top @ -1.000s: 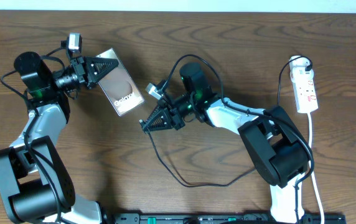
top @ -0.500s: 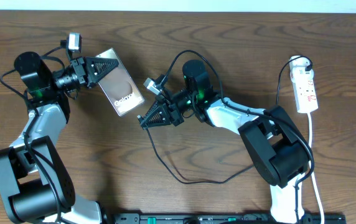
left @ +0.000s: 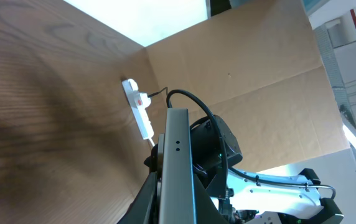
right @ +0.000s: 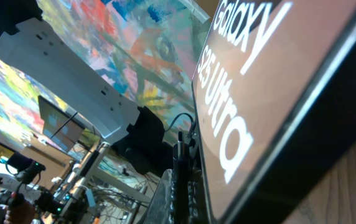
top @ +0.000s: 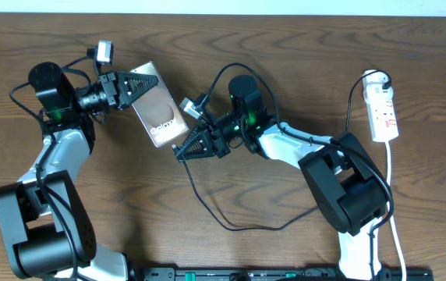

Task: Plug charger to phone and switch on socket
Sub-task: 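Push the connector into the phone's bottom port with the right gripper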

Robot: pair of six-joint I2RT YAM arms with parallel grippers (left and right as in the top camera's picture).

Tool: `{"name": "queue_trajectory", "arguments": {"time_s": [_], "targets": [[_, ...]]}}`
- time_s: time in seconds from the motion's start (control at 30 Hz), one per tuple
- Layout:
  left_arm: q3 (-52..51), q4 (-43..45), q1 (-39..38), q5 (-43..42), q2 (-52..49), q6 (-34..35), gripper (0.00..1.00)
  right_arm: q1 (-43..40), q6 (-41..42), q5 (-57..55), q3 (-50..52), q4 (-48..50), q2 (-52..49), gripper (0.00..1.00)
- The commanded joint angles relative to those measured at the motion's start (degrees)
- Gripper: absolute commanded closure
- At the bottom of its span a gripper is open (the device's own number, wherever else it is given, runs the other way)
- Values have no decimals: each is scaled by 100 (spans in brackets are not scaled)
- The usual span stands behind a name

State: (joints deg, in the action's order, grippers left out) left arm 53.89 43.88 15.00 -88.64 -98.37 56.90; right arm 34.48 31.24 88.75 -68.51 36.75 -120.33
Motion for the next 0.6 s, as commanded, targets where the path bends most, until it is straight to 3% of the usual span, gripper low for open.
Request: {"name": "queue_trajectory", "arguments": {"time_s": [0.0, 0.57], "targets": [[31, 35, 7, -142, 0, -55, 93, 22, 44, 74, -39, 13, 44, 99], [31, 37, 7, -140, 0, -120, 93, -118, 44, 74, -39, 79, 44, 99]]}}
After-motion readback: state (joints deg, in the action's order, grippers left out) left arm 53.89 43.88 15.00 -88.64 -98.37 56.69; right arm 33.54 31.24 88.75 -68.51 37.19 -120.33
